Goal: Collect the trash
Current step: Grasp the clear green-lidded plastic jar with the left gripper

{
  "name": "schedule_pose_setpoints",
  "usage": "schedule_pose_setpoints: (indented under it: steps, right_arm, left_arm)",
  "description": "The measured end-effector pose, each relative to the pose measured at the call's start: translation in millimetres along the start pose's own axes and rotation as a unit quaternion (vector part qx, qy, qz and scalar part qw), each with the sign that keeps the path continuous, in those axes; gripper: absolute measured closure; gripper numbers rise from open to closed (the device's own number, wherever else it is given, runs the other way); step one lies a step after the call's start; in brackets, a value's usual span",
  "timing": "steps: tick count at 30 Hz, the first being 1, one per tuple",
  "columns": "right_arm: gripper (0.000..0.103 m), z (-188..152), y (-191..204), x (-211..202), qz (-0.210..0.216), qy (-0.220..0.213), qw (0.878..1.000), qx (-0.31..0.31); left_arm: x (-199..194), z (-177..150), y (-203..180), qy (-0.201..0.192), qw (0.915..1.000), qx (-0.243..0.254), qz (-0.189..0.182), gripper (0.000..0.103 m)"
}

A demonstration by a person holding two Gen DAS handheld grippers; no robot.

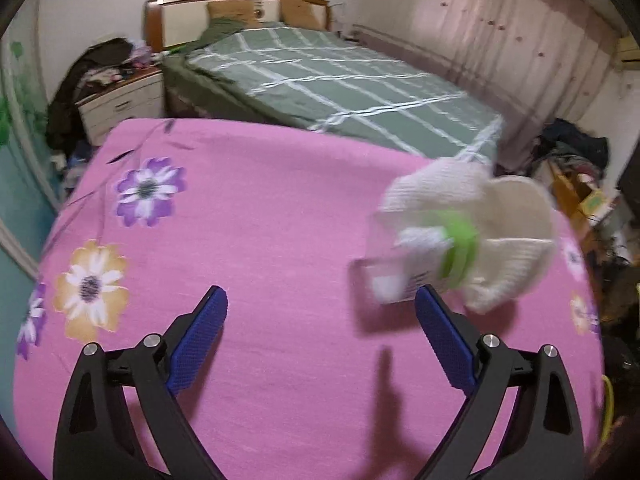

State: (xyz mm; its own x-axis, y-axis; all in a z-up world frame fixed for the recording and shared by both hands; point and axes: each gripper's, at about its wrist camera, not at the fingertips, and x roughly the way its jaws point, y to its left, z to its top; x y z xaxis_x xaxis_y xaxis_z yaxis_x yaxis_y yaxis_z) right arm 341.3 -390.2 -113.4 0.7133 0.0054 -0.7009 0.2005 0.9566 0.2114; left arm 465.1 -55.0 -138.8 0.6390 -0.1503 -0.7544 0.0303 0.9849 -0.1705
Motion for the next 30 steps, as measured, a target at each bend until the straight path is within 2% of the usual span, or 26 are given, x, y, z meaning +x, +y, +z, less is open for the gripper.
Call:
schedule_pose_setpoints:
  steps: [3,8,14,22,30]
  right_arm:
    - [0.028,0.0,-0.4,0.5,-0.001,0.001,1.000,0.002]
    - [0.028,-0.3,-1.0,0.5,-0.001,0.002,1.000,0.003]
    - [0.028,-0.1,-1.1,-0.2,0.007,0.003,1.000,0.003]
    - [0.028,-0.7,-1.4,2.0,0.010,0.007,1.000,0.003]
    - [0.028,-2.0,-0.4,2.3,0.009,0.010,1.000,0.002]
  left_arm:
    - [-2.6,0.9,-18.5,-0.004,0.9998,0.008,-0.016,0.009]
    - [7.9,4.4,-37.6,0.002,1.0000,0.007,-0.004,0.009]
    - [9.6,6.1,-40.9,-0.009,0.9997,-0.021,-0.010,0.009]
    - [19.8,15.9,-52.2,-0.004,0.9997,-0.023,-0.012,0.009]
    - [32.3,21.4,-52.3,-0.001,0.9992,-0.041,0.006,0.012]
